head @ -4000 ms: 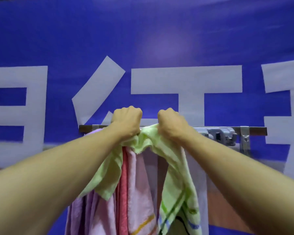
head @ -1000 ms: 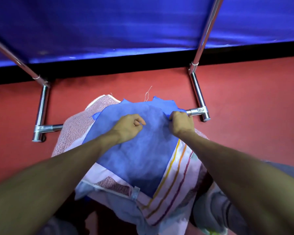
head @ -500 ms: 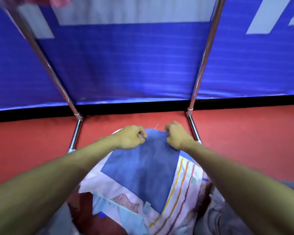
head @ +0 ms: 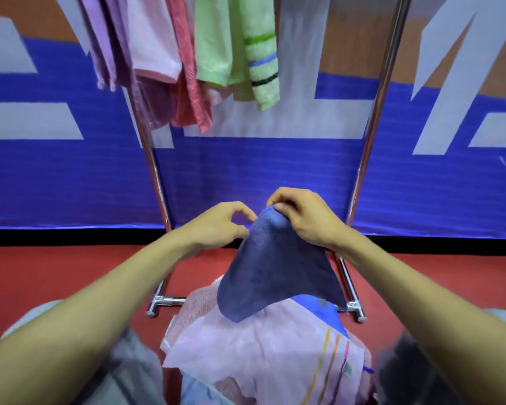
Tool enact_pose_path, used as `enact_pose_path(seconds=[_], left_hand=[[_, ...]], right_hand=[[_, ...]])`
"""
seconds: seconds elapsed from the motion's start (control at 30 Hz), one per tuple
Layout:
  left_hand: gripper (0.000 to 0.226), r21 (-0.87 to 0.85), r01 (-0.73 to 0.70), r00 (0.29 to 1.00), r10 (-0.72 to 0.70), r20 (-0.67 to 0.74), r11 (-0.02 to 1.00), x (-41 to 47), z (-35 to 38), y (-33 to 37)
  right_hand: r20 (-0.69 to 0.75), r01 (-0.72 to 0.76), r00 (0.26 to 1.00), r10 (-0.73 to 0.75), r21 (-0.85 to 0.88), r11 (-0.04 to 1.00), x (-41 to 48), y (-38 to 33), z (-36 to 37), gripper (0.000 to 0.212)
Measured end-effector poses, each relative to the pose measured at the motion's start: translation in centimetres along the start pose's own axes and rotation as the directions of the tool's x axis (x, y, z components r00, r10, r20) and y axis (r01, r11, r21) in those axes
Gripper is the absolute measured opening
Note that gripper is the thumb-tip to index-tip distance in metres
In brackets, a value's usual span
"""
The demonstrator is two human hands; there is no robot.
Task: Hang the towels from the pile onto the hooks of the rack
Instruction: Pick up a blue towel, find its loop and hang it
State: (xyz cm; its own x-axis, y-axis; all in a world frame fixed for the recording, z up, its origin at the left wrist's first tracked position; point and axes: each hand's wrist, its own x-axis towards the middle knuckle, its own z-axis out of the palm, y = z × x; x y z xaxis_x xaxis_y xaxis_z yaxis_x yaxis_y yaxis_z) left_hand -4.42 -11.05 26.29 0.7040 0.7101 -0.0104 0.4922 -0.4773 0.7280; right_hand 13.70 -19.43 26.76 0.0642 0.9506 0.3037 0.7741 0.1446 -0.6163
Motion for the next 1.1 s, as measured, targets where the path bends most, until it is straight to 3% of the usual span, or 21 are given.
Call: enact_pose_path(seconds=[0.13, 0.2, 0.27, 0.33, 0.5, 0.6, 0.73, 0.83, 0.97, 1.1], left_hand=[[0.027, -0.140, -0.016, 0.999, 0.011, -0.040, 0.990, -0.1, 0.0, -0.4], [0.037, -0.249, -0.024, 1.000, 0.027, 0.008, 0.968, -0.3, 0.2, -0.2], [0.033, -0.249, -0.038, 0.997, 0.055, 0.062, 0.968, -0.5, 0.2, 0.1], [0.007, -0.131, -0.066, 0.994, 0.076, 0.078, 0.989, -0.6, 0.1, 0.4], [0.025, 0.298, -0.154, 0.988, 0.140, 0.069, 0.942, -1.1, 0.0, 1.2], [0.025, 0.432, -0.161, 0.981, 0.096, 0.168, 0.887, -1.4, 0.0, 0.8], [0.021, 0.472, -0.106, 0.978, 0.005, 0.210, 0.875, -1.6, -0.6, -0.3], [0.014, 0.431, -0.032, 0.992, -0.025, 0.126, 0.902, -1.5, -1.2, -0.7], [0.015, 0.266, 0.066, 0.990, -0.029, -0.141, 0.962, -1.3, -2.3, -1.1], [0.020, 0.072, 0.098, 0.960, -0.075, -0.271, 0.993, -1.3, -3.1, -0.9]], right_hand=[[-0.010, 0.082, 0.997, -0.082, -0.013, 0.997, 0.3, -1.2, 0.0, 0.022], [0.020, 0.139, 0.990, -0.138, -0.043, 0.989, 0.6, -1.9, 0.0, 0.021], [0.026, 0.164, 0.986, -0.163, -0.067, 0.984, 0.8, -2.1, -0.4, 0.021], [-0.003, 0.146, 0.989, -0.146, -0.080, 0.986, 0.6, -1.7, -0.9, 0.023], [-0.228, 0.019, 0.973, -0.035, -0.072, 0.997, 0.4, -1.0, -1.1, 0.024], [-0.360, -0.118, 0.922, 0.144, 0.092, 0.989, 0.1, -0.3, -0.9, 0.026], [-0.404, -0.221, 0.848, 0.342, 0.317, 0.922, 0.1, 1.1, -1.3, 0.030], [-0.400, -0.308, 0.789, 0.466, 0.398, 0.864, -0.3, 2.4, -2.0, 0.029], [-0.383, -0.384, 0.737, 0.557, 0.441, 0.811, -1.0, 3.5, -2.4, 0.027], [-0.401, -0.402, 0.828, 0.392, 0.064, 0.913, -1.5, 3.6, -3.3, 0.009]])
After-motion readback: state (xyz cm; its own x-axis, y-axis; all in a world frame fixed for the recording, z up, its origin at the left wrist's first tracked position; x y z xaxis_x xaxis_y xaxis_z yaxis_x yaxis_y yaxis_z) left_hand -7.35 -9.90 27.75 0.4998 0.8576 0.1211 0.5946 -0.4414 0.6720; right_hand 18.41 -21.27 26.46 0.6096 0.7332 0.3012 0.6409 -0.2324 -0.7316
